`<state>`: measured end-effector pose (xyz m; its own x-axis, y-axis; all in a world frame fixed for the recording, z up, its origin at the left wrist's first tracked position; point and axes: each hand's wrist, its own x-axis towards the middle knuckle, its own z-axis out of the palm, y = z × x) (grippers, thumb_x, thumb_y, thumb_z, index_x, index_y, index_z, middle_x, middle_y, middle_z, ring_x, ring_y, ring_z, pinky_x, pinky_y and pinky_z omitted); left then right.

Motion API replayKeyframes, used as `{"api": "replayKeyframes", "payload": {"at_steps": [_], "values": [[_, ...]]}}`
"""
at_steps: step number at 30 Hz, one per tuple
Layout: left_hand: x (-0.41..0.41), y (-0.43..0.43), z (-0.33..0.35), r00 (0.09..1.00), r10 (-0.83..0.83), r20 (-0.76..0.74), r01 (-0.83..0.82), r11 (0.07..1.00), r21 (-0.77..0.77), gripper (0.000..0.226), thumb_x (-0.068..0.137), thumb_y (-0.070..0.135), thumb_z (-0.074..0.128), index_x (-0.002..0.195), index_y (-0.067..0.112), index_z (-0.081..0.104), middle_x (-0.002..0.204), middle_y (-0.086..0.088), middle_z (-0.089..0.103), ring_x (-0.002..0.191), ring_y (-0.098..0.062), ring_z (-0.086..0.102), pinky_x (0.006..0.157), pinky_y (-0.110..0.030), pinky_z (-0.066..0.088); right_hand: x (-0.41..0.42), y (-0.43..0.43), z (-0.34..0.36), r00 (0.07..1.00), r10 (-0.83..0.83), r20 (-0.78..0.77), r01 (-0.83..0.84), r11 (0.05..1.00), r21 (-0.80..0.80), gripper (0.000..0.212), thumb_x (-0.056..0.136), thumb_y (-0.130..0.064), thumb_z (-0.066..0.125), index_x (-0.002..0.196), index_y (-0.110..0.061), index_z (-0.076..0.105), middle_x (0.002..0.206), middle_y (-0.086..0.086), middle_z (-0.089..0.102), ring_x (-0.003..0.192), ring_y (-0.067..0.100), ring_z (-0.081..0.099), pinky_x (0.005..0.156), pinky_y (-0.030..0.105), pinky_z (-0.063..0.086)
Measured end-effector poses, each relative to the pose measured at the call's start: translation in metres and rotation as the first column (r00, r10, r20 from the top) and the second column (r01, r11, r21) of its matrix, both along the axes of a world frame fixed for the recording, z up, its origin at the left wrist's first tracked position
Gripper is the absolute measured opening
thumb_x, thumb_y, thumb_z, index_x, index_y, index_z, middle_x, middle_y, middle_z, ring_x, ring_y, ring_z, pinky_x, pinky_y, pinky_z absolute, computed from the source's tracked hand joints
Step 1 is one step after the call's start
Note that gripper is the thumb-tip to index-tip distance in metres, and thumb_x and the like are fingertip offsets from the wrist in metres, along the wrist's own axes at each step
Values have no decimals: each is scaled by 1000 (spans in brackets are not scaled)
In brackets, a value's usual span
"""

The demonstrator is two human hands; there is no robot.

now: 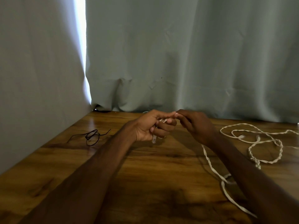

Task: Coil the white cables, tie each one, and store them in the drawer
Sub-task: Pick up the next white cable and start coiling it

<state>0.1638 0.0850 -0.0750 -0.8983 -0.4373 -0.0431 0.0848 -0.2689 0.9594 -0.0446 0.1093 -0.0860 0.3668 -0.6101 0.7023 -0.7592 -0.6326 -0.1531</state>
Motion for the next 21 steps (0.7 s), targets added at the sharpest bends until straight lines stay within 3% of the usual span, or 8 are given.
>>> {"api": "replayKeyframes", "payload": {"at_steps": [3, 5, 8, 10, 13, 15, 18, 21], "values": [[-3, 3, 0, 999, -35, 26, 35, 999, -7, 46, 108, 48, 40, 77, 14, 48, 54, 11, 26, 40, -4, 17, 39, -18, 13, -1, 1, 4, 997, -71, -26, 66, 983, -172, 39, 105, -46, 39, 107, -22, 70, 86, -6, 70, 70, 10, 58, 61, 31, 45], [-6, 6, 1, 996, -84, 16, 83, 997, 4, 49, 108, 50, 37, 75, 15, 47, 55, 10, 23, 39, -4, 17, 37, -17, 14, -1, 0, 1, 997, -81, -16, 77, 979, -189, 38, 104, -45, 39, 106, -20, 69, 84, -4, 70, 68, 11, 57, 59, 31, 43], [-11, 6, 1, 994, -110, -25, 111, 994, 21, 44, 110, 40, 38, 78, 14, 52, 53, 11, 29, 38, -3, 17, 36, -16, 15, 3, -2, -10, 1000, 19, 17, -19, 1000, -11, 35, 103, -49, 40, 104, -26, 66, 80, -19, 64, 67, -1, 60, 60, 25, 44], [-11, 4, 0, 996, -78, -53, 78, 997, 3, 36, 109, 31, 41, 88, 11, 61, 53, 13, 31, 37, -3, 20, 41, -17, 13, 5, -7, -19, 997, 77, 21, -79, 994, 80, 24, 104, -35, 49, 102, -20, 68, 85, -23, 63, 76, -10, 62, 66, 13, 47], [-6, 2, 1, 994, -27, -110, 30, 999, 22, 33, 107, 21, 42, 107, 4, 70, 55, 13, 33, 36, -1, 30, 46, -19, 13, 7, -19, -26, 999, -2, -34, 7, 988, 156, 16, 97, -11, 53, 100, -9, 68, 87, 3, 72, 76, 15, 67, 70, 42, 55], [-7, 3, 3, 985, -3, -173, 16, 997, 69, 33, 104, 14, 42, 121, -3, 65, 61, 11, 28, 41, -3, 26, 43, -18, 20, 13, -19, -31, 998, -39, -55, 49, 981, 187, 19, 99, -14, 50, 103, -9, 69, 86, 6, 71, 72, 22, 65, 66, 45, 54], [-11, -1, 5, 969, 90, -228, -70, 993, 95, 41, 100, 6, 35, 134, -7, 54, 72, 10, 35, 47, -5, 28, 49, -17, 27, 23, -11, -36, 995, -38, -87, 58, 970, 238, 21, 104, -21, 46, 102, -15, 66, 89, 0, 70, 72, 14, 64, 67, 38, 54], [-10, -13, 3, 947, 213, -242, -216, 976, 16, 35, 99, 7, 36, 130, -4, 47, 89, 6, 33, 51, -7, 24, 48, -15, 32, 28, -4, -34, 992, 19, -125, 23, 943, 332, 22, 107, -24, 45, 97, -19, 65, 84, -9, 68, 73, 2, 62, 65, 17, 43]]}}
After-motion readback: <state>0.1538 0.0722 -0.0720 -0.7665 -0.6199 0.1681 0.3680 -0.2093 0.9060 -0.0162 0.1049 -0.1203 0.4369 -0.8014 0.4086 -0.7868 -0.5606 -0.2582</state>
